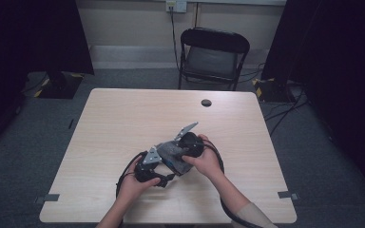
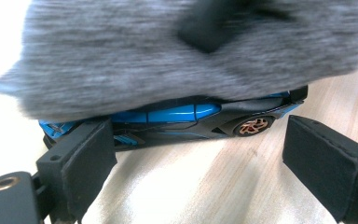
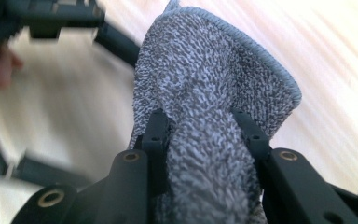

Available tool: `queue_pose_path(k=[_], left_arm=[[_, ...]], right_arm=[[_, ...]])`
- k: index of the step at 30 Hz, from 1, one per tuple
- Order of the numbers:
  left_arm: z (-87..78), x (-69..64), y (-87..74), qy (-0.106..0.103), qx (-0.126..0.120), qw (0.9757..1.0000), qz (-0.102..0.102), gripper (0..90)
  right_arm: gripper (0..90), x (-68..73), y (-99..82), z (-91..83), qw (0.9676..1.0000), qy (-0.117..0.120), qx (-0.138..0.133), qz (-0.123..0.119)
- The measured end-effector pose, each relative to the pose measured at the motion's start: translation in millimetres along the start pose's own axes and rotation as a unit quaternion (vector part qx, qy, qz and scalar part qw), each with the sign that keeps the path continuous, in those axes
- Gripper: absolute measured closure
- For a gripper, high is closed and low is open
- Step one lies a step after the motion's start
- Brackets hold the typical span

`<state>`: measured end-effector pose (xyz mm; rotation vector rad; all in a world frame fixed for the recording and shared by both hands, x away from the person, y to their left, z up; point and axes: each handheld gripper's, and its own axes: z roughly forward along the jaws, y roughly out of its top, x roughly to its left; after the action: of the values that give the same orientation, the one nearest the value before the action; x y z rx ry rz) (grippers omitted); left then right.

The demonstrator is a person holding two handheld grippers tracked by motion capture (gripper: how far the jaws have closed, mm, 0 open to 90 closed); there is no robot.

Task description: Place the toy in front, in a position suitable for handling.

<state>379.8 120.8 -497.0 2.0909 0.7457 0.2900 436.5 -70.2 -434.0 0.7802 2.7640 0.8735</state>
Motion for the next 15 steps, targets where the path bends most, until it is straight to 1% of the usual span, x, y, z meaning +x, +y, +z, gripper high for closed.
queue_pose_path(k=[1, 3, 4, 5, 6, 7, 8, 9, 10, 12, 14, 15], left_arm=[[-0.1, -0.1, -0.1, 0.000, 0.000, 1.0000, -0.002, 8.9], [0.0, -0.7, -0.1, 0.001, 0.002, 1.0000, 0.000, 9.0], [0.1, -0.8, 0.0, 0.002, 0.002, 1.0000, 0.001, 9.0], [0.3, -1.3, -0.1, 0.002, 0.003, 1.0000, 0.001, 9.0], [0.3, -1.3, -0.1, 0.002, 0.003, 1.0000, 0.001, 9.0], [0.4, -1.5, -0.1, 0.002, 0.004, 1.0000, 0.002, 9.0], [0.4, -1.6, -0.1, 0.003, 0.004, 1.0000, 0.002, 9.0], [0.3, -1.2, -0.1, 0.001, 0.004, 1.0000, 0.002, 8.9], [0.2, -1.0, -0.1, 0.001, 0.004, 1.0000, 0.001, 8.9], [0.1, -0.8, -0.1, 0.000, 0.003, 1.0000, -0.001, 8.8], [0.0, -0.4, -0.2, -0.002, 0.002, 1.0000, -0.002, 8.9], [0.0, -0.3, -0.2, -0.003, 0.002, 1.0000, -0.003, 8.9]], right_arm=[[63.9, 0.5, -4.2, -2.2, 1.0000, 0.002, 0.000, 0.001], [64.0, 2.1, -20.6, -11.9, 1.0000, 0.007, -0.005, 0.004], [64.0, 2.1, -20.6, -11.9, 1.0000, 0.007, -0.005, 0.004], [63.9, 1.6, -27.2, -18.9, 1.0000, 0.007, -0.005, 0.005], [63.9, 1.6, -27.2, -18.9, 1.0000, 0.007, -0.005, 0.005], [64.0, -3.4, -31.5, -25.7, 0.9999, 0.001, -0.012, 0.010], [64.0, -3.4, -31.5, -25.7, 0.9999, 0.001, -0.012, 0.010], [63.9, -8.0, -32.9, -28.8, 0.9997, -0.002, -0.016, 0.019], [64.0, -18.2, -34.4, -32.9, 0.9989, -0.009, -0.029, 0.036], [64.0, -28.7, -34.8, -34.1, 0.9976, -0.012, -0.040, 0.055], [64.1, -39.6, -33.9, -31.4, 0.9966, -0.030, -0.041, 0.065], [64.1, -44.8, -33.3, -28.5, 0.9962, -0.033, -0.042, 0.068]])
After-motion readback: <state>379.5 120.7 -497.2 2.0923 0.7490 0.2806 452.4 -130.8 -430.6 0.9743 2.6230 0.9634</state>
